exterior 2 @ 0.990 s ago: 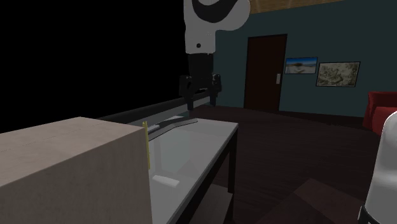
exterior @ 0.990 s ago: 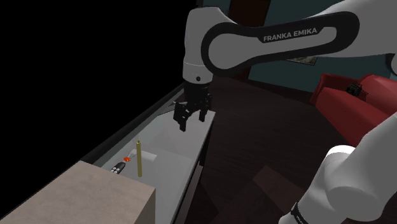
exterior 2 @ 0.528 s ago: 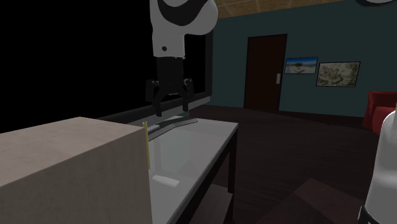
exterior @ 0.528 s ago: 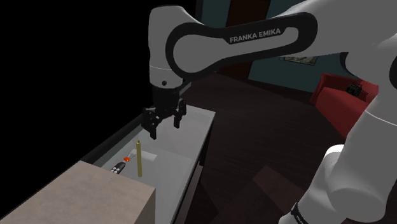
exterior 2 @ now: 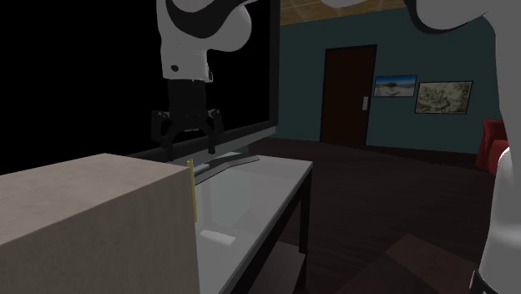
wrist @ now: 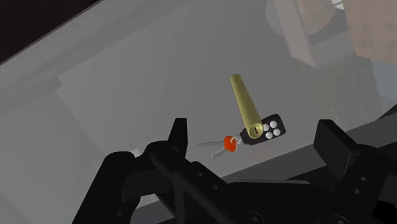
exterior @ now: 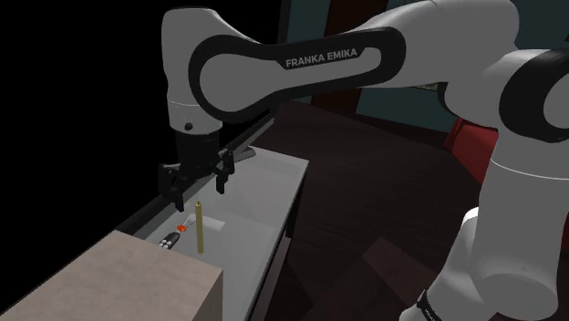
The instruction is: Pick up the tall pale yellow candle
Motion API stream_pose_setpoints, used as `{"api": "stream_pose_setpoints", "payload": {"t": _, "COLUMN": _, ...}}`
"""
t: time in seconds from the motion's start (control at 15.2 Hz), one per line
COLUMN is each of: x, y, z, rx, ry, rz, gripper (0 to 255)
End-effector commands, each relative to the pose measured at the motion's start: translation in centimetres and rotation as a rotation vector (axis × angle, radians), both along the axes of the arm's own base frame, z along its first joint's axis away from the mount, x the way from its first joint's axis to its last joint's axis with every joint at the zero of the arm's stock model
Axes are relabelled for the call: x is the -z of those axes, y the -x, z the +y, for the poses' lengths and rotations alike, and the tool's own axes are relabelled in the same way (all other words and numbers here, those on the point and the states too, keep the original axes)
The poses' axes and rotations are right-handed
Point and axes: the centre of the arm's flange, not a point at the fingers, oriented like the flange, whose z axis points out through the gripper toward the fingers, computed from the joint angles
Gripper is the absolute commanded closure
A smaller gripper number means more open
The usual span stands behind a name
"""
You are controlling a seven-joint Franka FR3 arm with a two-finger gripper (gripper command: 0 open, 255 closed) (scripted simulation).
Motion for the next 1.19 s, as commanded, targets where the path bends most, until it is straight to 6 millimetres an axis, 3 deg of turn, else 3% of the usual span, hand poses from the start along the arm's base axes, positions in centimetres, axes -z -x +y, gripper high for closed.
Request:
{"api": "stream_pose_setpoints", "payload": {"t": 0.0, "x": 1.5, "y": -0.1, "z": 0.6, "rx": -0.019, "ry": -0.001, "rz": 0.007, "gripper": 0}}
{"api": "stream_pose_setpoints", "payload": {"t": 0.4, "x": 3.9, "y": -0.1, "z": 0.6, "rx": -0.019, "ry": -0.001, "rz": 0.007, "gripper": 0}}
{"api": "stream_pose_setpoints", "payload": {"t": 0.46, "x": 3.9, "y": -0.5, "z": 0.3, "rx": -0.019, "ry": -0.001, "rz": 0.007, "gripper": 255}}
{"api": "stream_pose_setpoints", "payload": {"t": 0.66, "x": 4.7, "y": 0.1, "z": -0.2, "rx": -0.019, "ry": -0.001, "rz": 0.008, "gripper": 255}}
{"api": "stream_pose_setpoints", "payload": {"t": 1.12, "x": 3.4, "y": -0.1, "z": 0.6, "rx": -0.019, "ry": -0.001, "rz": 0.007, "gripper": 255}}
